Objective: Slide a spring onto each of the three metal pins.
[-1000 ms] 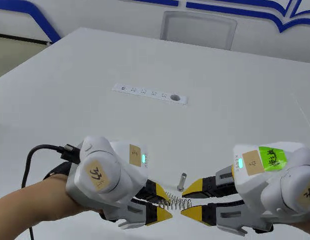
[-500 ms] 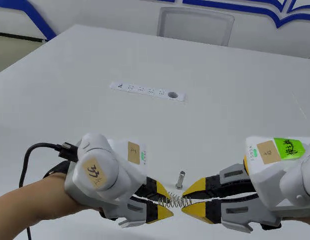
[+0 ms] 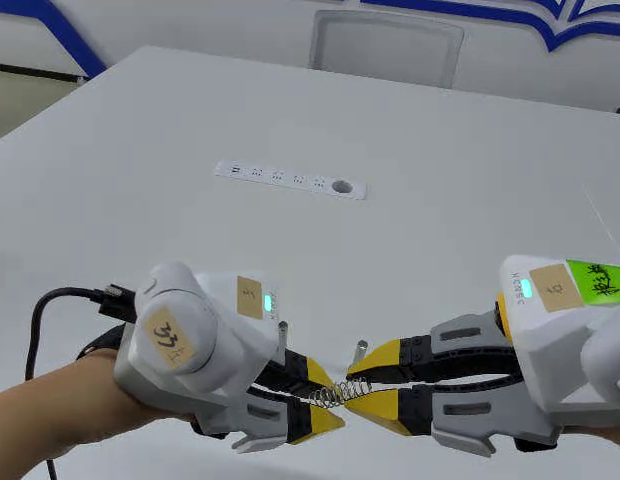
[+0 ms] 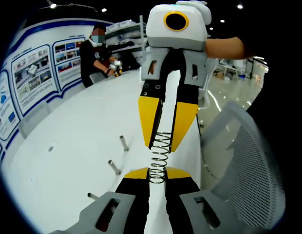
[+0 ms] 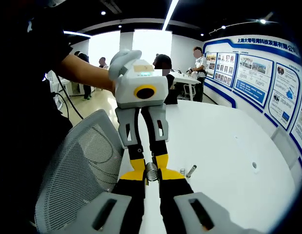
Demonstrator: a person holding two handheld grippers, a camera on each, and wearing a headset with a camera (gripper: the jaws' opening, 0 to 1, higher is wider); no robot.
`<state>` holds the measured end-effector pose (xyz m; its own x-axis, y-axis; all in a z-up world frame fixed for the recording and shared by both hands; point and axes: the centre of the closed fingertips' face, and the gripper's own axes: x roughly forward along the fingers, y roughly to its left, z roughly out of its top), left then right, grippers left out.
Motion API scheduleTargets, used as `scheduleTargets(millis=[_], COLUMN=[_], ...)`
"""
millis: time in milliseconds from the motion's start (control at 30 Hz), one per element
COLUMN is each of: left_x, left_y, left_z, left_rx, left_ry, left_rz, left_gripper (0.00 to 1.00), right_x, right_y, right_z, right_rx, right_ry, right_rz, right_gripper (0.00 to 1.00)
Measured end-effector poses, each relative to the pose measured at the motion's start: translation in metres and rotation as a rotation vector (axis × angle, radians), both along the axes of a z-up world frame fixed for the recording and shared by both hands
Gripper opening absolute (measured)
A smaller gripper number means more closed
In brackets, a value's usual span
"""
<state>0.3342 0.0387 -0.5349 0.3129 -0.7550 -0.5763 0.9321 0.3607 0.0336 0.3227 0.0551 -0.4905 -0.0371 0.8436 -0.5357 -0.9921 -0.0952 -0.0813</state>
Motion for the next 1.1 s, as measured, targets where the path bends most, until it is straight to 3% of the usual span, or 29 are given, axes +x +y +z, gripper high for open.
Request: scheduleTargets(millis=[267, 433, 567, 733, 933, 1033, 1100], left_x=[-0.004, -0.001, 0.0, 0.004, 0.013, 0.015, 0.013], left_y=[-0.012, -0.014, -0.013, -0.01, -0.006, 0.003, 0.007], left_z=[0.002, 0.003, 0.004, 0.006, 0.009, 0.001, -0.002], left_rx=[-0.036, -0.035, -0.038, -0.052, -0.078, -0.014, -0.011], left_ry=[0.008, 0.003, 0.002, 0.0, -0.018, -0.045, -0.046], left_rz=[-0.029, -0.038, -0.039, -0.013, 0.037, 0.04, 0.044], left_gripper=[0.1, 0.1, 0.1, 0.11, 0.15, 0.23, 0.24], right_x=[-0.006, -0.002, 0.0, 0.002, 0.015, 0.031, 0.045], right_y=[0.008, 0.012, 0.012, 0.015, 0.014, 0.007, -0.001], right_z=[0.012, 0.013, 0.014, 0.016, 0.021, 0.032, 0.038], right_rx=[0.087, 0.074, 0.086, 0.098, 0.106, 0.13, 0.137], right_ry=[0.051, 0.032, 0.05, 0.006, -0.013, -0.027, -0.043], right_rz=[-0.009, -0.018, -0.038, -0.056, -0.105, -0.155, -0.191], right_gripper=[0.11, 0.11, 0.11, 0.1, 0.1, 0.1, 0.1])
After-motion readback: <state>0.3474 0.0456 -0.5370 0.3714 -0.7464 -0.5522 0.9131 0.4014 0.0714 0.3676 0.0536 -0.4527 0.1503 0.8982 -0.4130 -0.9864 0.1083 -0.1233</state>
